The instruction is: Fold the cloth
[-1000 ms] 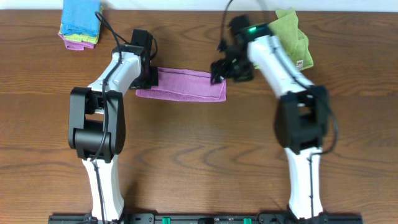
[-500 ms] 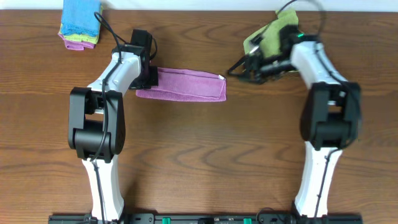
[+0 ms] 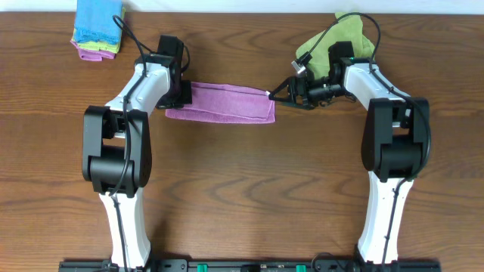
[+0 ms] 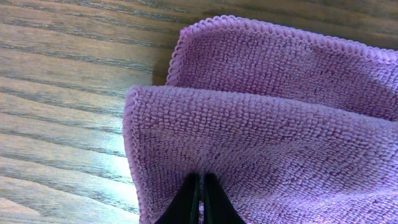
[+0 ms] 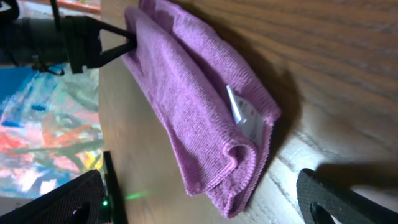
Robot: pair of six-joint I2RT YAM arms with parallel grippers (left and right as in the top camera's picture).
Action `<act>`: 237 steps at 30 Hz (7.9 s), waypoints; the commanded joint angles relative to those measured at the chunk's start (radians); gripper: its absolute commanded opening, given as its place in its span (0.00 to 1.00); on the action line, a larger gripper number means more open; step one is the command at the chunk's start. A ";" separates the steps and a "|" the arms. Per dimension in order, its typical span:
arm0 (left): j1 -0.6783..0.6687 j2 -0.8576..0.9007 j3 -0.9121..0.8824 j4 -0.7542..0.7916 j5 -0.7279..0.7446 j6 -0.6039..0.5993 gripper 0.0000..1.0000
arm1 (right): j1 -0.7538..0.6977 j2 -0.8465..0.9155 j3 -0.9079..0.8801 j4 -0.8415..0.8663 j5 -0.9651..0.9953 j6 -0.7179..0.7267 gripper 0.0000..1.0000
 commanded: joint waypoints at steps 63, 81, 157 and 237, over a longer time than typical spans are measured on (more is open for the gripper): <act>-0.003 -0.544 0.173 -0.173 0.143 -0.101 0.06 | 0.372 0.201 0.738 -0.508 1.338 0.336 0.02; -0.003 -0.686 0.173 -0.245 0.126 -0.090 0.06 | 0.508 0.254 0.738 -0.473 1.357 0.185 0.02; 0.053 -0.083 -0.032 0.134 0.788 -0.217 0.96 | 0.268 0.230 0.755 -0.263 0.983 0.105 0.01; -0.072 -0.012 -0.403 0.553 0.729 -0.409 0.95 | 0.344 0.439 0.755 -0.332 0.774 0.206 0.01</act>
